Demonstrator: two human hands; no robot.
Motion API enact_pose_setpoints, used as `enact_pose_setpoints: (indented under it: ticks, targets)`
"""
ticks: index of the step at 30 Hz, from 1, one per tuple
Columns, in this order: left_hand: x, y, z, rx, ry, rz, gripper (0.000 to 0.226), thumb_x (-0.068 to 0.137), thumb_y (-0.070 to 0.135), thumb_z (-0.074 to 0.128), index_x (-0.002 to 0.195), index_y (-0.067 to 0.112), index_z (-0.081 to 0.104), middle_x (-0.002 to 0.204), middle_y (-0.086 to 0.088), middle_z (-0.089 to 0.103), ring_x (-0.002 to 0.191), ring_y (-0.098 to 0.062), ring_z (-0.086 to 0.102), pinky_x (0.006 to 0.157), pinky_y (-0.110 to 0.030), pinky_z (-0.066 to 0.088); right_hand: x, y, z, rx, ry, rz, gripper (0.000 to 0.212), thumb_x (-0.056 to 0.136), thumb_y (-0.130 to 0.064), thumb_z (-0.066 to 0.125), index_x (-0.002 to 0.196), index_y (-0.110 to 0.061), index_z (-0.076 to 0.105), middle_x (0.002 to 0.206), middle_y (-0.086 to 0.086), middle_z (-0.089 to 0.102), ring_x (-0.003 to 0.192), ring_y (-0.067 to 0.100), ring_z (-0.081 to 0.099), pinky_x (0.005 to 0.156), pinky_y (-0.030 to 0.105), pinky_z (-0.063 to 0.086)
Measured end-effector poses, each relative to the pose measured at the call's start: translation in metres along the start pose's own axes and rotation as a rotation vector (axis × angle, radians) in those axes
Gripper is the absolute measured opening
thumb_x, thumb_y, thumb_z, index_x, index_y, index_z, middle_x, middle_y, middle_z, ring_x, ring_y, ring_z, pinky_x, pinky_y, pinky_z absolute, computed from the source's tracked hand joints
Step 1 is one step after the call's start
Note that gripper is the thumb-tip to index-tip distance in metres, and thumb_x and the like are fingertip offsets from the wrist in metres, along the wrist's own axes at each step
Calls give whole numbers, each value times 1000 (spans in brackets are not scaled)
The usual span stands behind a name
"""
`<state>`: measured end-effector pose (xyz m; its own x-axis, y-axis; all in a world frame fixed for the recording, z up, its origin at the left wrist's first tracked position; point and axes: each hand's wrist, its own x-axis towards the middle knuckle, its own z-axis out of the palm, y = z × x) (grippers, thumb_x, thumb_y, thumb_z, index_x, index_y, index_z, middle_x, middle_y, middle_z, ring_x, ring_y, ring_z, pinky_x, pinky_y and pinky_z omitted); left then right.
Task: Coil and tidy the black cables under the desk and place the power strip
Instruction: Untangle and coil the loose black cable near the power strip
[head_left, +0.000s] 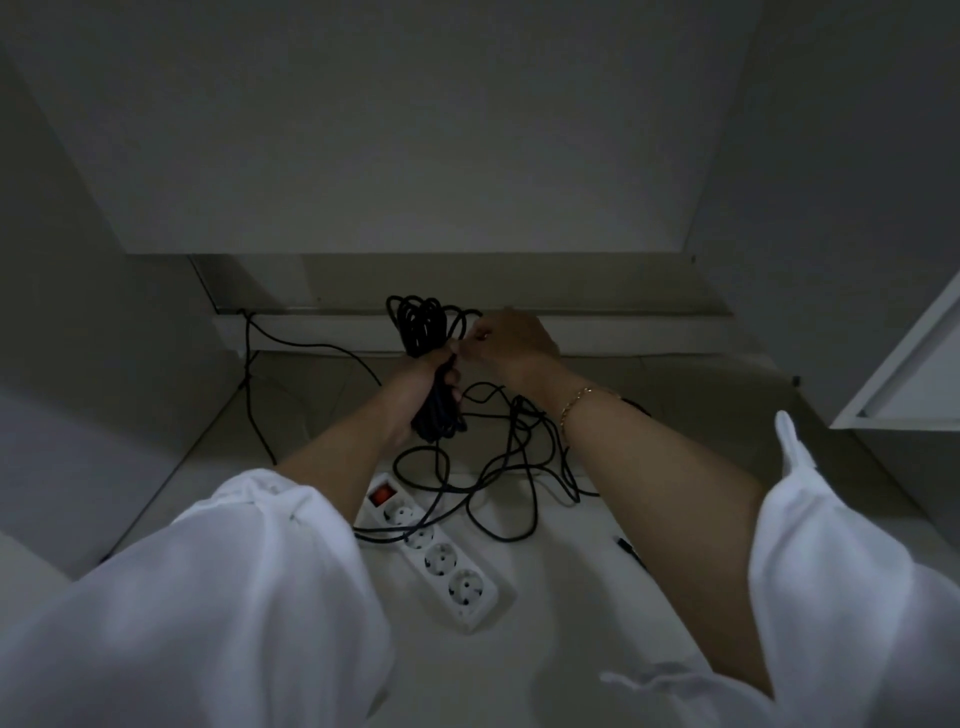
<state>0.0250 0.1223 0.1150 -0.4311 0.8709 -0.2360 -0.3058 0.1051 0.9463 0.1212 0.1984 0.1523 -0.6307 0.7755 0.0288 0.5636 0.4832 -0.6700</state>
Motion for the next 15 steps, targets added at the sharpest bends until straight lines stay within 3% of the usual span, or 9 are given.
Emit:
enact_pose_setpoints:
  ticks: [2, 4, 6, 10, 13, 15]
  targets:
    - [-1, 1, 2, -7, -19, 4, 25, 99, 34, 44, 81, 19, 54, 47, 6, 46, 39, -9, 46, 51, -24, 44, 2, -1, -1, 102, 24, 13, 39, 82, -39, 66, 69, -4, 62, 70, 5, 54, 69, 16, 50, 62, 26, 35]
    - [-1, 1, 4, -6, -27, -1, 28, 98, 39, 42, 83, 19, 54, 46, 6, 45, 38, -8, 46, 52, -24, 43, 3, -2, -3, 213, 36, 45, 47, 78, -37, 72, 51, -12, 43, 57, 2, 42, 56, 12, 41, 53, 25, 29]
    - [0, 0, 4, -15, -22, 9, 27, 98, 38, 43, 84, 19, 54, 46, 6, 45, 38, -8, 46, 54, -25, 43, 1, -1, -5, 372, 1, 91, 45, 76, -35, 75, 54, -16, 41, 56, -2, 38, 52, 8, 36, 49, 21, 27]
    - [2, -1, -7, -1, 20, 77, 15, 95, 26, 53, 84, 16, 56, 49, 7, 45, 40, -5, 46, 47, -20, 44, -4, 10, -9, 660, -221, 136, 22, 79, -26, 73, 86, -10, 60, 62, -2, 46, 55, 10, 40, 54, 21, 32]
    - [3, 1, -19, 5, 97, 72, 13, 90, 21, 62, 79, 15, 57, 49, 5, 48, 38, -5, 47, 41, -15, 42, -6, 17, -12, 674, -356, 140, 7, 86, -14, 63, 85, -8, 61, 69, 2, 54, 60, 13, 54, 61, 22, 45]
    - [6, 2, -25, -19, 148, 102, 21, 90, 19, 61, 72, 16, 51, 42, 7, 47, 35, -4, 44, 39, -15, 39, -9, 21, -13, 624, -437, 149, 10, 91, -15, 57, 83, -10, 60, 73, 3, 59, 68, 15, 61, 68, 22, 51]
